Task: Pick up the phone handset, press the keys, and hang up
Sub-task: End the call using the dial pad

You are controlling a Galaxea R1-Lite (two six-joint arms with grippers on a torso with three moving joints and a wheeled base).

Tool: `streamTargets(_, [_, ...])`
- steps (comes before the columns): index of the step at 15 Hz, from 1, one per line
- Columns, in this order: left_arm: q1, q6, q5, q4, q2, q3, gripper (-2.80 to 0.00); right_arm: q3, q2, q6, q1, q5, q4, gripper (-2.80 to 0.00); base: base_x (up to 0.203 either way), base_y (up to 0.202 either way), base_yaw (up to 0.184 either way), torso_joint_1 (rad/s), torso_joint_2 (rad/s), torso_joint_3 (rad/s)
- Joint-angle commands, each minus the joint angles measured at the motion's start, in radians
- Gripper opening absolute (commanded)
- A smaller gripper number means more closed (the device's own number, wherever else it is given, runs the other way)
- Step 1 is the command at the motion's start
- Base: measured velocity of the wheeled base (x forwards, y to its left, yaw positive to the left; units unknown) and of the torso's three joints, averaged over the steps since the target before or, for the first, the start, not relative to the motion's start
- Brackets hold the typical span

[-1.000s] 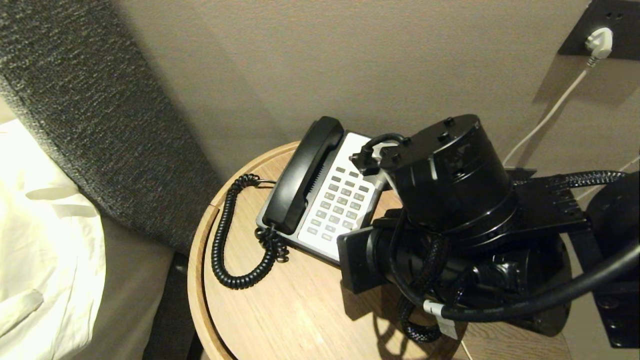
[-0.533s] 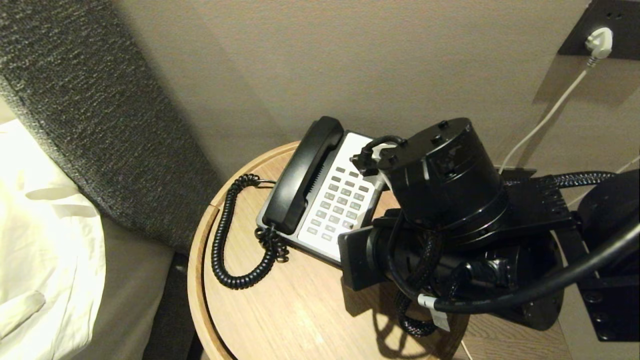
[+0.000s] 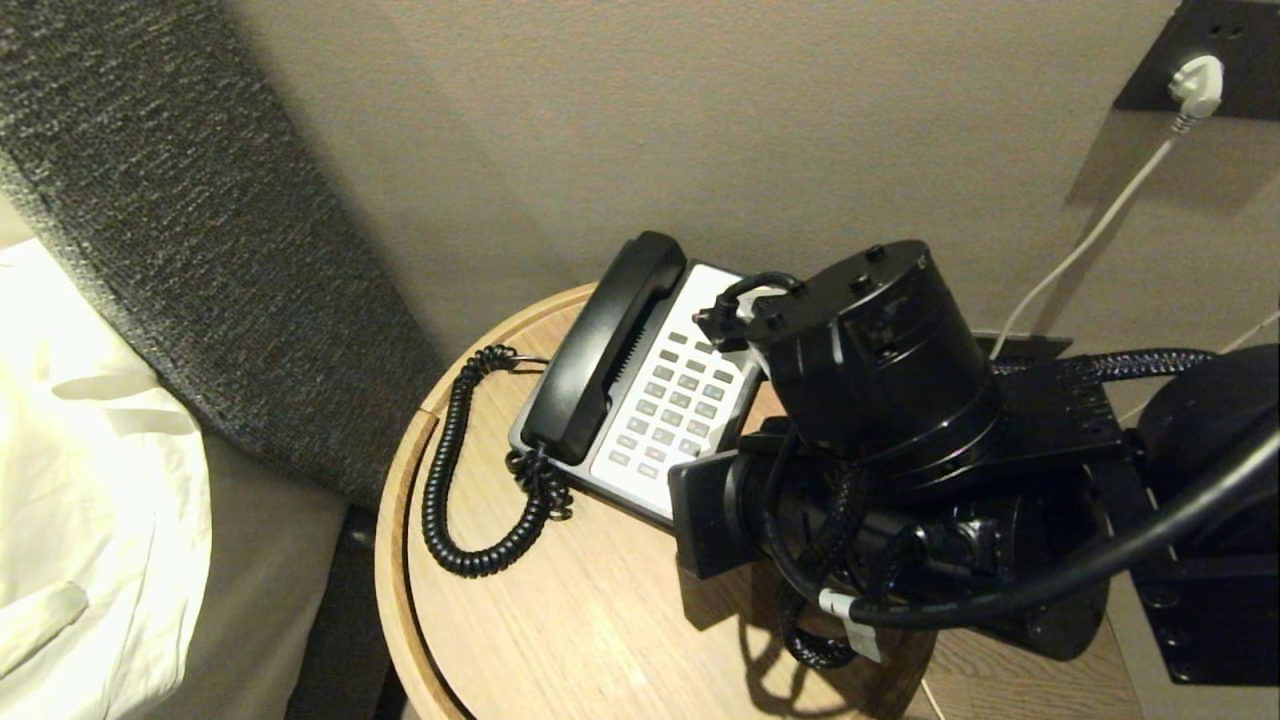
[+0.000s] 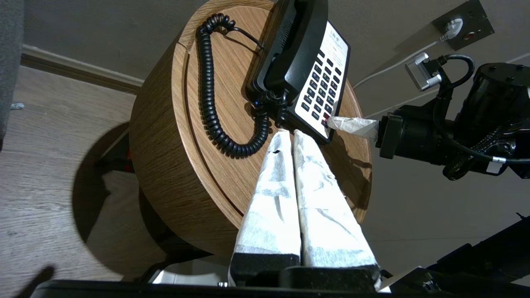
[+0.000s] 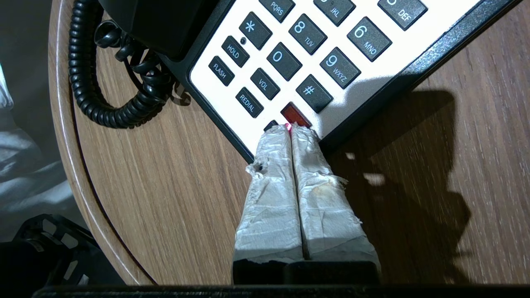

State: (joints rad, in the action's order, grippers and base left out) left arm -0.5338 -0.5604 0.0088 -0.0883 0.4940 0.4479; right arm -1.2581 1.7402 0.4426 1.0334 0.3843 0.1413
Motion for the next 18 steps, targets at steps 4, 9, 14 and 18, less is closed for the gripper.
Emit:
streamTargets(4, [0.000, -0.004, 0.000, -0.001, 0.003, -0.003, -2.80, -0.003, 0.015, -0.001, 0.002, 0.002, 0.000, -2.80, 0.000, 0.000, 0.000, 0.000, 0.00, 0.000])
streamTargets(9, [0.000, -0.003, 0.000, -0.001, 0.003, -0.008, -2.80, -0.001, -0.007, -0.001, 0.002, 0.002, 0.007, -2.80, 0.000, 0.000, 0.000, 0.000, 0.00, 0.000])
streamTargets(14, [0.000, -0.001, 0.002, -0.002, 0.005, -0.014, -2.80, -0.009, -0.034, -0.001, 0.002, 0.004, 0.007, -2.80, 0.000, 0.000, 0.000, 0.000, 0.00, 0.000])
streamTargets(18, [0.000, -0.001, 0.002, -0.001, 0.001, -0.015, -2.80, -0.007, -0.028, 0.001, 0.002, 0.002, 0.005, -2.80, 0.000, 0.000, 0.000, 0.000, 0.00, 0.000])
